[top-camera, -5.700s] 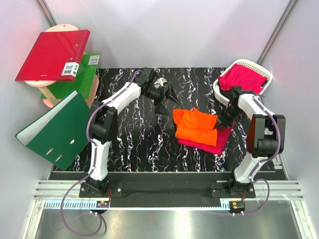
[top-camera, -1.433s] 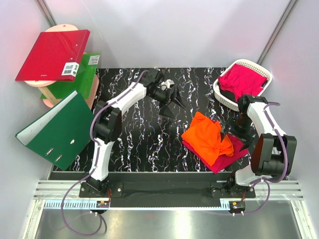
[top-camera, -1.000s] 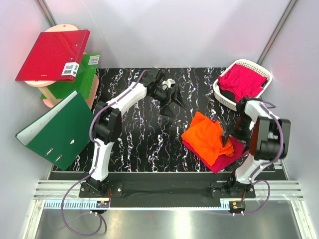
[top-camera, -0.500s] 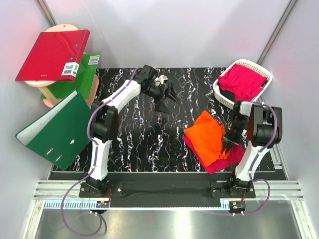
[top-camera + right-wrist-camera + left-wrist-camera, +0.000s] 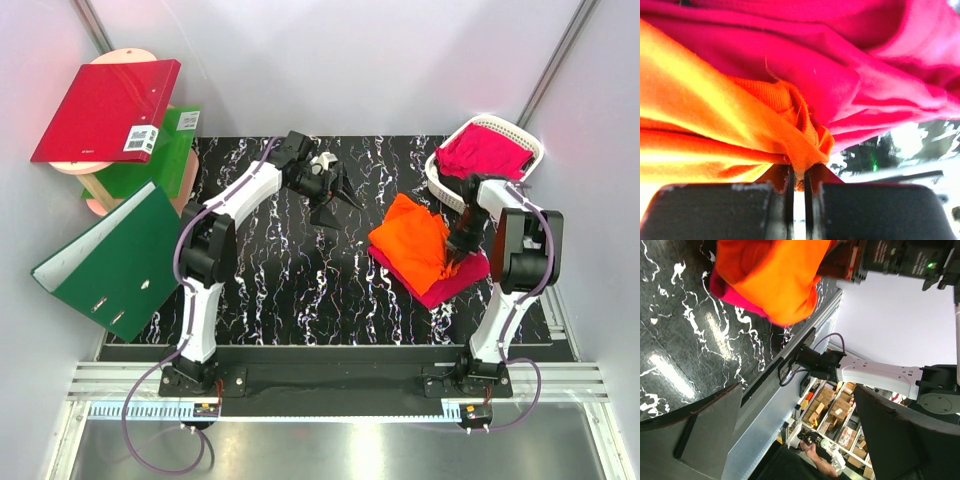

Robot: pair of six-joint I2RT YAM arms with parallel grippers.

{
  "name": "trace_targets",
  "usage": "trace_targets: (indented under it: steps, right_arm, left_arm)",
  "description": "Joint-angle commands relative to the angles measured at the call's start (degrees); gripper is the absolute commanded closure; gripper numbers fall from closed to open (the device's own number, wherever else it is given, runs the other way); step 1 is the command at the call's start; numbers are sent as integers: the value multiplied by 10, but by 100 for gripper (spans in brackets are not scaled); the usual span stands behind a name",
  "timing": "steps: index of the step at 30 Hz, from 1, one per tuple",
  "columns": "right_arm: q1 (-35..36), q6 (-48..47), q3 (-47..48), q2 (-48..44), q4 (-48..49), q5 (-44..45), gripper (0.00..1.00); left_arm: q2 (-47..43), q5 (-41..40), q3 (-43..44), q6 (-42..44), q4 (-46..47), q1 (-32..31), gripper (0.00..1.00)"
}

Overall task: Fold and stack the t-shirts
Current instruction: Put the neatly folded tshirt into the corner of the board with both arms

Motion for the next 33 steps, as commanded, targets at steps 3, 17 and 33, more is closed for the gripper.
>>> trace_targets:
  steps: [3, 17, 33]
  right_arm:
    - [24, -44, 57, -27, 18, 31, 74]
    - [26, -8, 90, -273, -96, -91, 0]
    - [215, -11, 289, 9, 38, -104, 100]
  left_arm:
    - [-56, 5, -14, 4, 10, -3, 1]
    - [-43, -5, -22, 14, 10, -9, 1]
    - [-223, -261, -66, 29, 10, 62, 30]
